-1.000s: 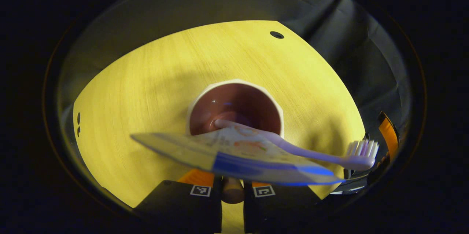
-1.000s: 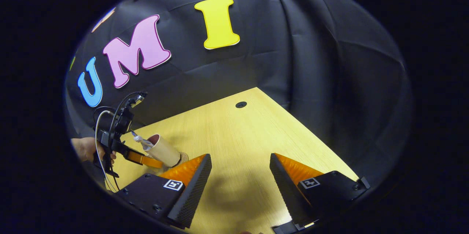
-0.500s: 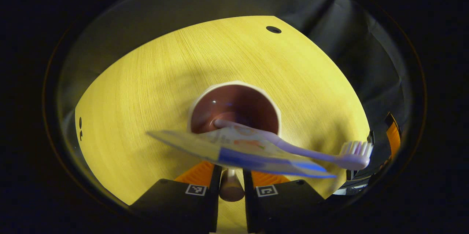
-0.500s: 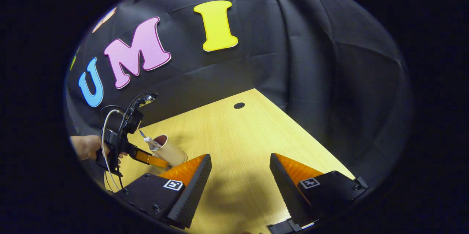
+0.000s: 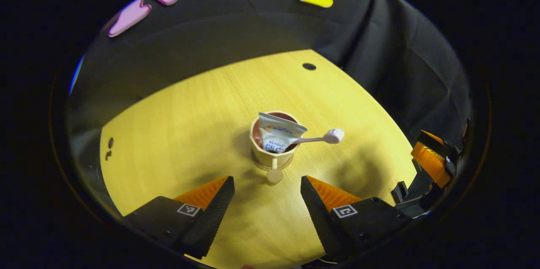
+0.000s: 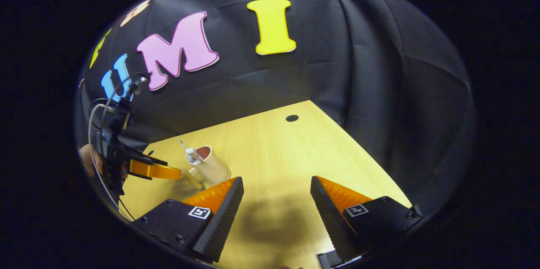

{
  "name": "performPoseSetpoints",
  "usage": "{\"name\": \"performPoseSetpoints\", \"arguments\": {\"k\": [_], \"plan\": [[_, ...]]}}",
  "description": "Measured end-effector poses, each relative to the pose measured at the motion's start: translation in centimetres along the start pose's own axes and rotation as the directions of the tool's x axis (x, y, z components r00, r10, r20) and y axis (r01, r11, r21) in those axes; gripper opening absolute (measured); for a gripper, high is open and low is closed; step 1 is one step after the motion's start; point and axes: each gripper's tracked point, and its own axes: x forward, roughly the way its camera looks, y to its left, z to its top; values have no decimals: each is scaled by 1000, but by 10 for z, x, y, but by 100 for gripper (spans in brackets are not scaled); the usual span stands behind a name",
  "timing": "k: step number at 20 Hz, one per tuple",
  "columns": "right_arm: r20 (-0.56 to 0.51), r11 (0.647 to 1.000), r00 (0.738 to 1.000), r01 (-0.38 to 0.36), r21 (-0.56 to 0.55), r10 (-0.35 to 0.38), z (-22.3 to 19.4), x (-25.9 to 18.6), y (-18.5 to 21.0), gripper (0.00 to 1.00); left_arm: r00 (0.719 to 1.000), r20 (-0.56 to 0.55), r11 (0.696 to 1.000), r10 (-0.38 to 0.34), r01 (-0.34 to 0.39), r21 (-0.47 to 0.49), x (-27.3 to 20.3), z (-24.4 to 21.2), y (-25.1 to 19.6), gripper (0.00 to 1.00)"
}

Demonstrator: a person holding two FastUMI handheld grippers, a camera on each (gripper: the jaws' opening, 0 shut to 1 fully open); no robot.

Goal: Put the toothbrush and toothpaste on the desktop into the cup, then pick up the cup and place it on the coaster on the desktop.

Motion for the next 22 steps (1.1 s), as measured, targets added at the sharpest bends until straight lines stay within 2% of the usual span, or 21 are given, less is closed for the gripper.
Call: {"name": "performPoseSetpoints", "arguments": {"k": [3, 6, 11, 16, 19, 22], "plan": [[4, 999, 999, -41, -29, 41, 8, -15, 24, 98, 985, 170, 998, 22, -13, -56, -64, 5, 2, 98], [-3, 995, 997, -72, -75, 72, 11, -32, 46, 98, 951, 300, 995, 79, -55, -87, -123, -7, 8, 98], [20, 988, 994, -105, -111, 107, 20, -70, 83, 98, 845, 509, 986, 165, -124, -113, -223, -33, 17, 98], [22, 983, 991, -129, -127, 133, 5, -112, 113, 98, 760, 619, 980, 199, -164, -114, -280, -86, 5, 97], [28, 983, 990, -130, -131, 135, -8, -141, 124, 98, 741, 639, 978, 207, -139, -155, -291, -119, -8, 97], [39, 984, 991, -123, -131, 129, -21, -166, 133, 98, 729, 641, 957, 241, -68, -282, -300, -149, -11, 98]]}}
